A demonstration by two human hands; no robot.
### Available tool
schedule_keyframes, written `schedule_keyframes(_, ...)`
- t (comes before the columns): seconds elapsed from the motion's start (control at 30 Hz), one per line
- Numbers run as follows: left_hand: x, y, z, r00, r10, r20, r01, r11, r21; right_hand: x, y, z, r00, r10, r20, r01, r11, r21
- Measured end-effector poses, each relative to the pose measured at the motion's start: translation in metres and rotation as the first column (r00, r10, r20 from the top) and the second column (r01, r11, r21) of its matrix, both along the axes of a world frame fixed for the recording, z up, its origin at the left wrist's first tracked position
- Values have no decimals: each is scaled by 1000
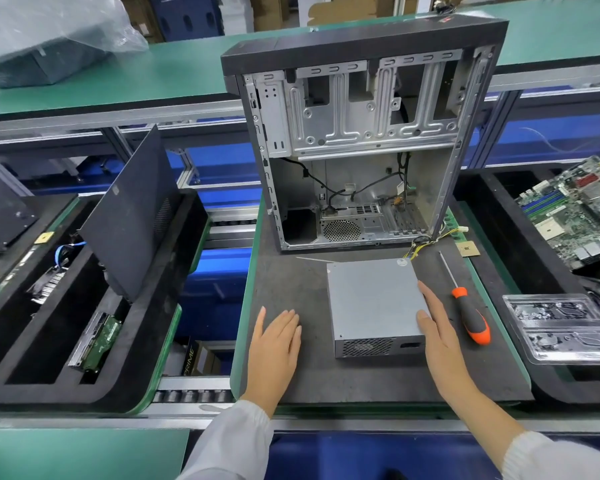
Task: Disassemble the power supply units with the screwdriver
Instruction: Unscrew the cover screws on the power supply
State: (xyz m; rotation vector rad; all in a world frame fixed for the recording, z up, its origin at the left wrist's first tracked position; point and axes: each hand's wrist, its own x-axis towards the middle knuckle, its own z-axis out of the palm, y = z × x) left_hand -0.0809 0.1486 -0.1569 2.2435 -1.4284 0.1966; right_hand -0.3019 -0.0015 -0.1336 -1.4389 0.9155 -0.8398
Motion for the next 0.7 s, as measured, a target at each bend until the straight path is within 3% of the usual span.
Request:
schedule_keyframes(0.13,-12,-29,33,995,-31,-90,35,998,43,1,-18,17,998,22,55,-28,994,102)
schedule_keyframes(0.2,-25,-49,49,943,-70,-325,80,997,18,7,-34,28,999,49,11,-50,989,140)
schedule_keyframes(0.23,-33,-58,57,860,-91,-502,94,995,-18,11,-40,33,998,68,-21,-63,985,162)
schedule_keyframes(0.3,-44,-73,68,601,-94,-794,77,995,-60,20,-47,39,994,80,-76,-61,972,228)
schedule_keyframes(0.37,-48,-82,70,426,-64,-902,40,998,-52,26,-46,39,988,98,-121,-65,966,250)
schedule_keyframes(0.47,-50,-85,69,272,-9,-962,-19,1000,-15,26,-40,34,987,121,-103,-92,964,249)
schedule_keyframes(0.7,-49,-78,63,301,12,-953,-60,998,-6,26,-29,32,992,108,-66,-88,964,251)
